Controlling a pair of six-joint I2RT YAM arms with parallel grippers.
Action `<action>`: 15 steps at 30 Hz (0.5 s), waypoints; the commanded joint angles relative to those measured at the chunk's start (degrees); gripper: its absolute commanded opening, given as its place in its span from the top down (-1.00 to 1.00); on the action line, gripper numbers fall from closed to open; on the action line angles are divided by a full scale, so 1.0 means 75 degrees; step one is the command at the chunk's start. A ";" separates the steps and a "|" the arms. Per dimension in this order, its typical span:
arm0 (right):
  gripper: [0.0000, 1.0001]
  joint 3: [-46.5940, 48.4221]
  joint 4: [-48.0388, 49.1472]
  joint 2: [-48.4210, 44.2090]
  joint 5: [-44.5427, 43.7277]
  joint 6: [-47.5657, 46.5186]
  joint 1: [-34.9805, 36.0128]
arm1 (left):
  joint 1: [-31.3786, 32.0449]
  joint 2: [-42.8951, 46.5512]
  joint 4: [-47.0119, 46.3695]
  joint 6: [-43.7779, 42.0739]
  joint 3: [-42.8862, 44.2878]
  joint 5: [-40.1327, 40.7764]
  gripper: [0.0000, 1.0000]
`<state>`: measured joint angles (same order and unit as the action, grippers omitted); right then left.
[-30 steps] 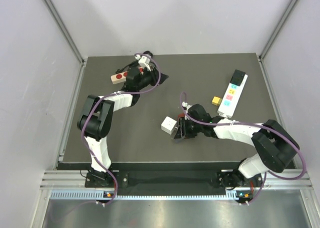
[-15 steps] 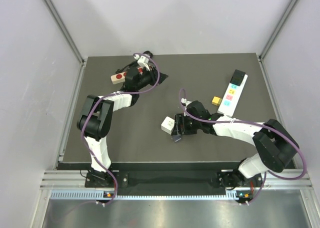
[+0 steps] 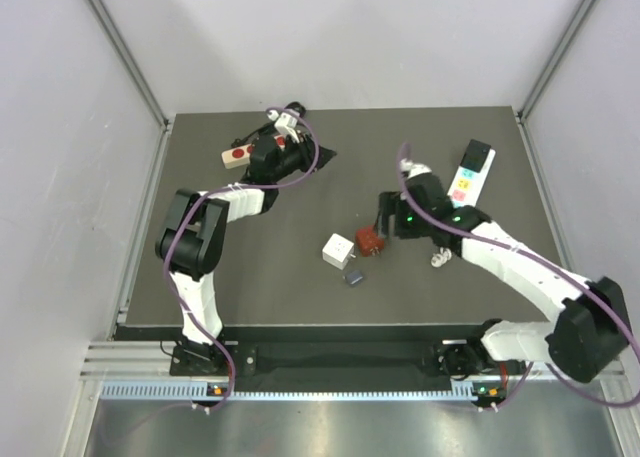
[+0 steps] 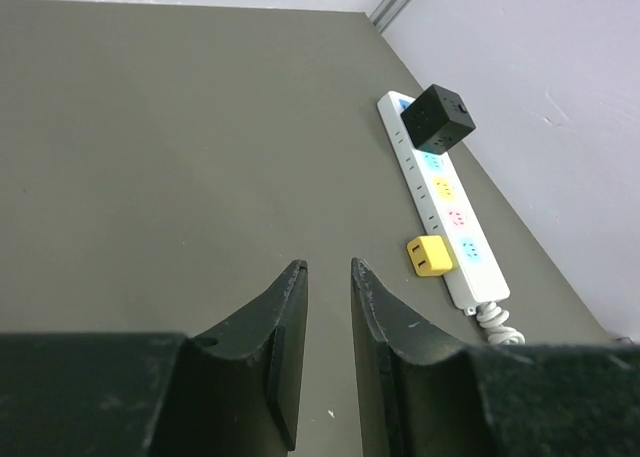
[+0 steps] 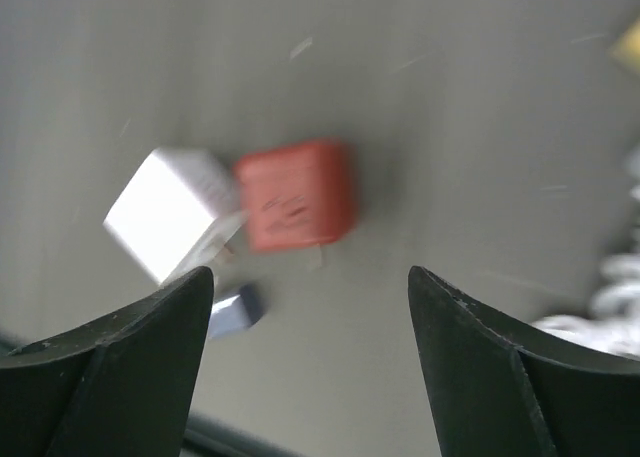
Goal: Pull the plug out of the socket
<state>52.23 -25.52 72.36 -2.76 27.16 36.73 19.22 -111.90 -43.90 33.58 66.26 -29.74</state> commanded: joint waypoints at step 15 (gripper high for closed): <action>-0.75 0.1251 -0.0992 0.0430 -0.1964 -0.0106 -0.3279 | 0.0647 -0.0619 -0.0113 0.0105 0.0867 -0.0406 0.46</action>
<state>58.98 -32.62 73.76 -14.46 26.57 14.96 21.61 -115.72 -43.64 35.59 68.93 -30.92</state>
